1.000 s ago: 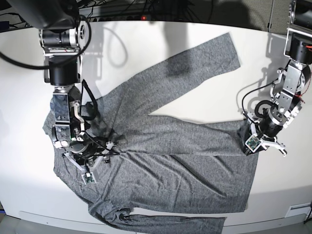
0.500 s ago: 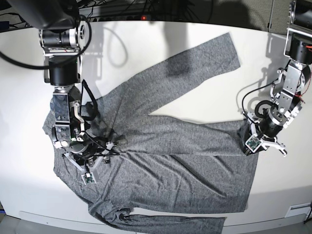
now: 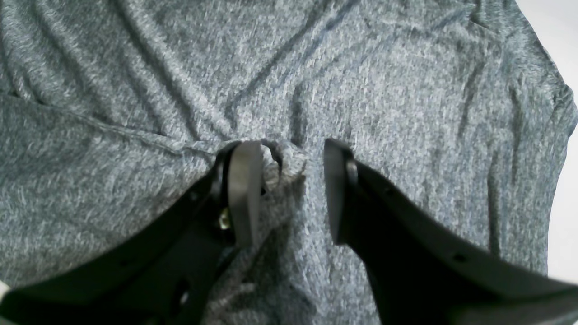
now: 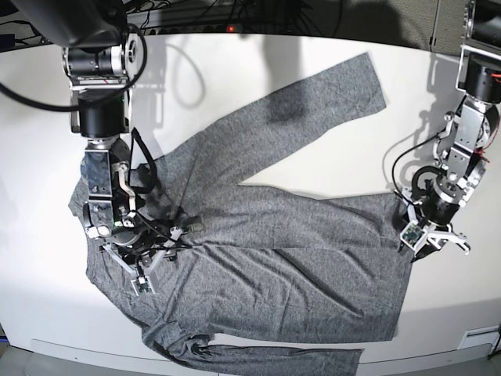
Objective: Fold the T-shirt properly
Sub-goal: 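Hold the shirt with the right gripper while the left gripper adjusts its grip, then lift the sleeve cuff with the left gripper and pull it away from the body, then lift the shirt shoulder with the right gripper toward the left gripper, then carry the held sleeve and shoulder with both grippers across the shirt body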
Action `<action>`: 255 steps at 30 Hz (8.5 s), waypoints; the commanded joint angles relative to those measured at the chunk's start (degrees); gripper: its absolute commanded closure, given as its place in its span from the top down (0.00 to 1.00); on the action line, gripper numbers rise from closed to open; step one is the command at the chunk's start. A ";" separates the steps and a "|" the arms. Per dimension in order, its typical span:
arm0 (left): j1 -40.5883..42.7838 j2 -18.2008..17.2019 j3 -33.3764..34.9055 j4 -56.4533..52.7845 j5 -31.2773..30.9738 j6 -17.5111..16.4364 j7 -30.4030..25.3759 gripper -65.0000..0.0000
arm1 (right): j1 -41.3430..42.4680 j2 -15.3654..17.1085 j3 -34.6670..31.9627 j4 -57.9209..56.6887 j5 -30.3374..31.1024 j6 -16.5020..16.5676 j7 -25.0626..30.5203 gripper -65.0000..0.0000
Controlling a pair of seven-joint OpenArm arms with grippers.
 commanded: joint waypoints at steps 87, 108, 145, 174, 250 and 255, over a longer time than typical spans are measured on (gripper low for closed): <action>55.67 -2.58 -0.33 55.63 -2.08 -8.09 31.93 0.32 | -13.46 23.50 0.13 29.33 12.52 13.21 -13.20 0.36; 50.69 1.09 -0.33 42.88 -3.43 -8.20 26.95 0.32 | -13.49 23.50 0.13 29.33 12.52 13.21 -13.31 0.36; 50.93 1.09 -0.33 43.54 1.60 -8.22 27.19 0.00 | -13.60 36.02 -43.12 29.99 -23.41 13.21 4.70 0.57; 50.93 1.09 -0.33 43.54 1.60 -8.11 27.02 0.00 | -13.51 31.10 -45.77 25.99 -28.30 11.28 5.25 0.35; 25.31 -1.51 -0.44 49.83 -4.98 -8.07 34.40 0.00 | -7.78 27.10 -35.76 31.43 -11.43 -12.26 -14.56 0.00; 21.90 -1.62 -0.44 49.53 -6.67 -8.04 34.29 0.00 | -7.78 23.65 -35.10 28.79 -11.47 -12.33 -15.91 0.00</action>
